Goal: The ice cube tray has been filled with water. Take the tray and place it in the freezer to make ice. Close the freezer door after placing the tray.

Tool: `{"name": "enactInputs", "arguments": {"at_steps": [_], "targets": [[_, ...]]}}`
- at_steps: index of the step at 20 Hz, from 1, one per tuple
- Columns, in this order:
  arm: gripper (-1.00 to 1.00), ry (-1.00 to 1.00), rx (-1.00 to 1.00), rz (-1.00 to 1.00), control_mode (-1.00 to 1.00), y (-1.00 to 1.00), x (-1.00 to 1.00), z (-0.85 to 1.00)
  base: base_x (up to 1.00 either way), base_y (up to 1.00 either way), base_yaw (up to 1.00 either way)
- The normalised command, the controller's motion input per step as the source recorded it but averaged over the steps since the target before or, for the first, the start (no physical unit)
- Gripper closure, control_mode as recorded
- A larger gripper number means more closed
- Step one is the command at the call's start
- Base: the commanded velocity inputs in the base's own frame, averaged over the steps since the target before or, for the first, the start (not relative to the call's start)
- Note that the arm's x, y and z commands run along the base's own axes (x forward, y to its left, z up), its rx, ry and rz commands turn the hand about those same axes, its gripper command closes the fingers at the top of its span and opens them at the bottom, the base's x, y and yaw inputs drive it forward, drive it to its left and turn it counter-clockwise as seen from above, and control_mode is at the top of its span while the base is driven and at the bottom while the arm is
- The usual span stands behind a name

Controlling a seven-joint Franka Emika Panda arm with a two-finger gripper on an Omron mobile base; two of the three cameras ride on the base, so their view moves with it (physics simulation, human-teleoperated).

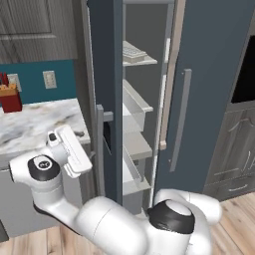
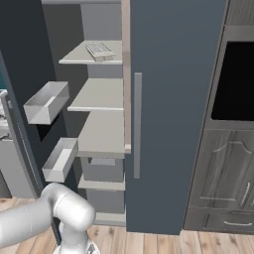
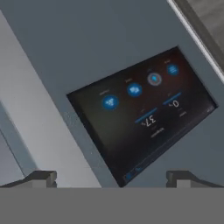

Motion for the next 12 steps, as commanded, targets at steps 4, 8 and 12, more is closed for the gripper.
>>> {"name": "enactInputs", "arguments": {"at_steps": [4, 8, 12], "targets": [[-1.00, 0.04, -0.01, -0.04, -1.00, -0.03, 0.36, -0.14, 0.00, 0.00, 0.00], [-1.00, 0.05, -0.01, -0.07, -1.00, -0.16, 0.30, -0.17, 0.00, 0.00, 0.00], [-1.00, 0.04, 0.00, -0.09, -1.00, -0.40, 0.13, -0.17, 0.00, 0.00, 0.00]]}}
